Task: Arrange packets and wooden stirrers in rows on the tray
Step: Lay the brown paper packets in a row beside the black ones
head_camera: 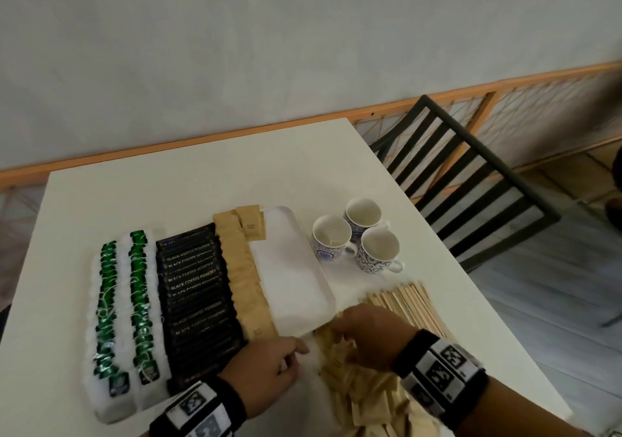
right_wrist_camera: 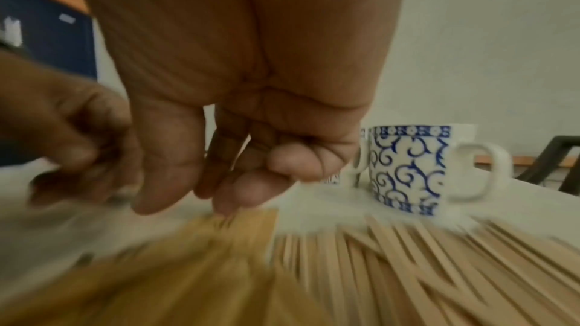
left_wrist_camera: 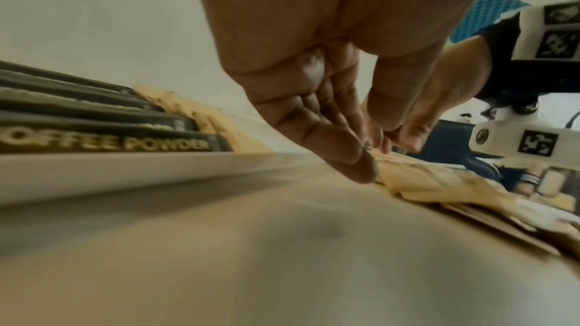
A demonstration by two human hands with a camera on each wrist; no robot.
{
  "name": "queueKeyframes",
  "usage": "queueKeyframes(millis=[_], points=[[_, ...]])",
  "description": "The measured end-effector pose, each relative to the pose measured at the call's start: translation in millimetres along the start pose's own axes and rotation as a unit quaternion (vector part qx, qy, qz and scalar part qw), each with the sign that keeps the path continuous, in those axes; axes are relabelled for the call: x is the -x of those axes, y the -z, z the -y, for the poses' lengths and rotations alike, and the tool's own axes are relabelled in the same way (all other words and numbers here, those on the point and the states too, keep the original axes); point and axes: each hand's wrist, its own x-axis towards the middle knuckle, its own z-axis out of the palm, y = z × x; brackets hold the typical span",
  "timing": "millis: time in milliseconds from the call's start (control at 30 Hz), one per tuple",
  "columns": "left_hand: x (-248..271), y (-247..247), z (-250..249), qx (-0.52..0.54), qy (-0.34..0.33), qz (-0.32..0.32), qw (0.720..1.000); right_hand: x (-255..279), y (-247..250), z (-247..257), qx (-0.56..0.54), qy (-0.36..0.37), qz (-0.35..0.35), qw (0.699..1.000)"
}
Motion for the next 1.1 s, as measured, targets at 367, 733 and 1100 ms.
queueKeyframes(millis=[367, 733, 1100], points=[[-57, -21, -43, -0.355, -0.018, -0.055, 0.933, 16, -41, 19, 0.062, -0.073, -0.068, 0.993], [-77, -20, -49, -0.403, -0.060, -0.067, 0.911, 21, -46, 34, 0.026, -0.061, -0.093, 0.993], [-54, -12, -19, -0.305, -0.053, -0.102, 0.945, 7, -60, 28, 0.051, -0.020, -0.093, 0.994]])
